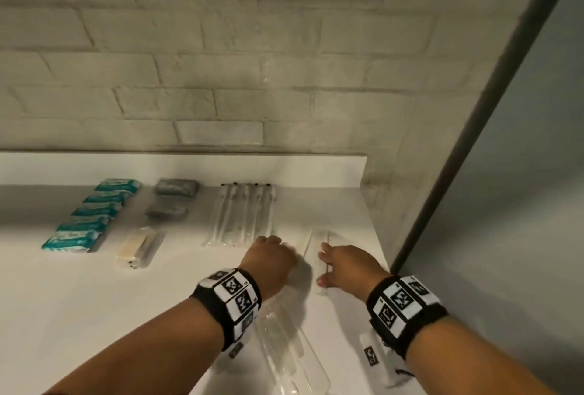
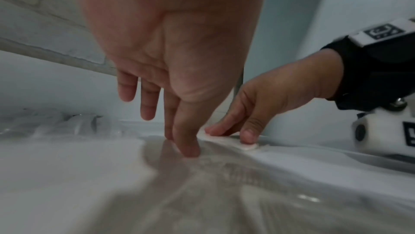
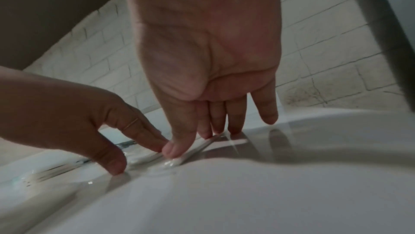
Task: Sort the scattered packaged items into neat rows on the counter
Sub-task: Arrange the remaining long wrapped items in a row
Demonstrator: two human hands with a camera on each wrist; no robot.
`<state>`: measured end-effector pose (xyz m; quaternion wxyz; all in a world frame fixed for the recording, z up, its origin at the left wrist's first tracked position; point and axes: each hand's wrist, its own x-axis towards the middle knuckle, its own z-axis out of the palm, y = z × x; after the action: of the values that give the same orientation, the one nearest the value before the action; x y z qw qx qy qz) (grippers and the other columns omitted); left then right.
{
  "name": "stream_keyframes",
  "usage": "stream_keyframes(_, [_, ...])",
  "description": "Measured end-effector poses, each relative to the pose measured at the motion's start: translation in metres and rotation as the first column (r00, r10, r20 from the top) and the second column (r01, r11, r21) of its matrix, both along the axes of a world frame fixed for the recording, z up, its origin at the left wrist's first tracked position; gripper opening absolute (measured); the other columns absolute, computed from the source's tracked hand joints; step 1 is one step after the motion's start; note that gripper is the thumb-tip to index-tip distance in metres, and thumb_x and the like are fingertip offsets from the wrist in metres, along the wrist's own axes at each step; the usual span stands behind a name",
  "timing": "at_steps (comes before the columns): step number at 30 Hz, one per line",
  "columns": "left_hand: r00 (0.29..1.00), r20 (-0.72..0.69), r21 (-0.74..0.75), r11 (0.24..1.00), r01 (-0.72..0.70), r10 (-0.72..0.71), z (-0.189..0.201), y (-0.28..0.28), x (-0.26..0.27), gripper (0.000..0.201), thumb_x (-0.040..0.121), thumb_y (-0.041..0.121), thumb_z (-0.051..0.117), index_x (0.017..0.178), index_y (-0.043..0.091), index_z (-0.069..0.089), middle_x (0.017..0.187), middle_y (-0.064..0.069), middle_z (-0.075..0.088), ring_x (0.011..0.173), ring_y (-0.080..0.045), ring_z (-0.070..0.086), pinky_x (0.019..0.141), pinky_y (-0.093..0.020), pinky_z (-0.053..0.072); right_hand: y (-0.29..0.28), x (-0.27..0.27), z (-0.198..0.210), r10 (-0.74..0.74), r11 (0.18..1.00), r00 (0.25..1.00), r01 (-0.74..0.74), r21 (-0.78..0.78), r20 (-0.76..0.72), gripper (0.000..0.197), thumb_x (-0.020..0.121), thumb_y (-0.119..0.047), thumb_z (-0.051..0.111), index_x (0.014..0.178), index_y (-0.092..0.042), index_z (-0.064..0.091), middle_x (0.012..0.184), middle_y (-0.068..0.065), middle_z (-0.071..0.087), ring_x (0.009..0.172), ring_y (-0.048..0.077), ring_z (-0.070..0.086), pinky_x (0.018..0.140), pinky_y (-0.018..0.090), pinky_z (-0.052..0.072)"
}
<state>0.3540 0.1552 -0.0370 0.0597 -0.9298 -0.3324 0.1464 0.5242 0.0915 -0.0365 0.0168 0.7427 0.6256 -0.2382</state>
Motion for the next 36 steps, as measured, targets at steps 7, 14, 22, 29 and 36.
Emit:
stream_keyframes(7, [0.993, 0.052, -0.018, 0.994, -0.107, 0.107, -0.008, 0.034, 0.024, 0.041, 0.095, 0.032, 0.048, 0.134, 0.02, 0.055, 0.154, 0.0, 0.034, 0.148, -0.027, 0.01, 0.119, -0.043, 0.006, 0.044, 0.004, -0.004, -0.015, 1.0, 0.999, 0.015, 0.014, 0.043, 0.067, 0.094, -0.029, 0.058, 0.151, -0.017, 0.024, 0.15, 0.007, 0.039, 0.129, 0.026, 0.047, 0.105, 0.033, 0.04])
stream_keyframes(14, [0.992, 0.064, 0.006, 0.994, -0.113, 0.113, -0.011, 0.05, 0.037, 0.049, 0.097, 0.02, 0.044, 0.143, 0.003, 0.04, 0.15, -0.011, 0.04, 0.148, -0.028, 0.014, 0.119, -0.041, 0.004, 0.079, 0.006, -0.006, -0.078, 0.996, 0.996, 0.08, -0.028, 0.038, 0.075, 0.092, -0.029, 0.054, 0.152, -0.024, 0.011, 0.151, 0.007, 0.033, 0.131, 0.032, 0.043, 0.108, 0.052, 0.034])
stream_keyframes(22, [0.981, 0.13, -0.003, 0.989, -0.148, 0.147, -0.02, 0.051, 0.037, 0.038, 0.095, 0.02, 0.047, 0.131, 0.009, 0.055, 0.139, -0.009, 0.053, 0.141, -0.027, 0.031, 0.118, -0.038, 0.012, 0.081, 0.007, -0.008, -0.063, 0.998, 0.997, 0.064, -0.01, 0.052, 0.073, 0.095, -0.03, 0.049, 0.154, -0.025, 0.006, 0.155, 0.002, 0.025, 0.14, 0.026, 0.031, 0.109, 0.057, 0.029])
stream_keyframes(29, [0.979, 0.134, 0.013, 0.988, -0.154, 0.151, -0.023, 0.052, 0.039, 0.037, 0.095, 0.025, 0.049, 0.127, 0.008, 0.057, 0.137, -0.012, 0.055, 0.14, -0.028, 0.034, 0.115, -0.038, 0.016, 0.079, 0.007, -0.007, -0.032, 0.999, 0.998, 0.033, -0.017, 0.058, 0.072, 0.096, -0.028, 0.046, 0.154, -0.025, 0.004, 0.159, -0.002, 0.018, 0.144, 0.021, 0.022, 0.111, 0.057, 0.026])
stream_keyframes(36, [0.969, 0.181, -0.022, 0.986, -0.164, 0.166, -0.026, 0.049, 0.031, 0.04, 0.093, 0.03, 0.049, 0.127, 0.011, 0.056, 0.133, -0.011, 0.058, 0.137, -0.029, 0.038, 0.11, -0.035, 0.025, 0.06, 0.007, -0.009, -0.237, 0.947, 0.922, 0.29, 0.14, -0.307, 0.071, 0.092, -0.036, 0.054, 0.151, -0.018, 0.02, 0.151, 0.009, 0.037, 0.135, 0.03, 0.04, 0.111, 0.042, 0.034])
